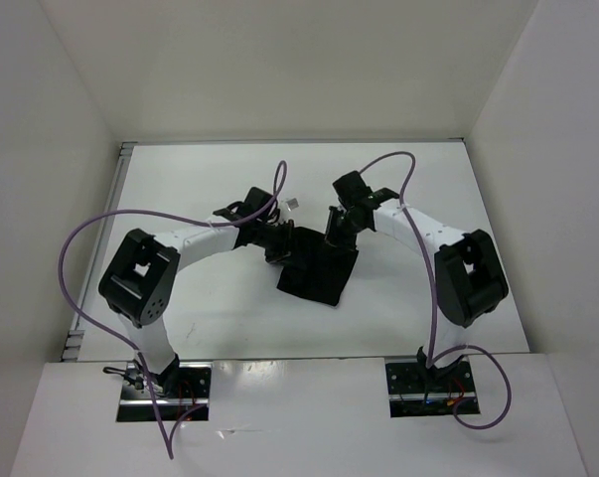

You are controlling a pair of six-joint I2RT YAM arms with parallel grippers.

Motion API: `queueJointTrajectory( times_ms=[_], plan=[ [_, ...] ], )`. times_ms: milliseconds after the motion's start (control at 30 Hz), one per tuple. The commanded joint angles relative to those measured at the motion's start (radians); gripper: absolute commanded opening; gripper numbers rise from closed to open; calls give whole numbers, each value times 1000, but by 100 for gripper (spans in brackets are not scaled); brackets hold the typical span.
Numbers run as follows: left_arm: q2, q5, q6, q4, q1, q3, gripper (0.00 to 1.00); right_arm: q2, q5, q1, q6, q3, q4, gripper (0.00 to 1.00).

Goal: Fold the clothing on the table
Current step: Fold the skirt

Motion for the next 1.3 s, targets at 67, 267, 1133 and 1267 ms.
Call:
queueJointTrajectory(
  times_ms=[67, 267, 1133, 1267],
  plan=[
    [31, 23, -13, 28, -20, 38, 0, -6, 149, -28, 4, -77, -87, 23],
    [49, 23, -22, 28, -49, 56, 0, 58, 186, -28, 4, -109, -75, 23],
    [163, 41, -79, 18, -178, 171, 0, 164, 109, -28, 32, -171, 43, 20],
    [172, 41, -88, 18, -187, 180, 0, 173, 118, -28, 32, -171, 43, 20]
  ],
)
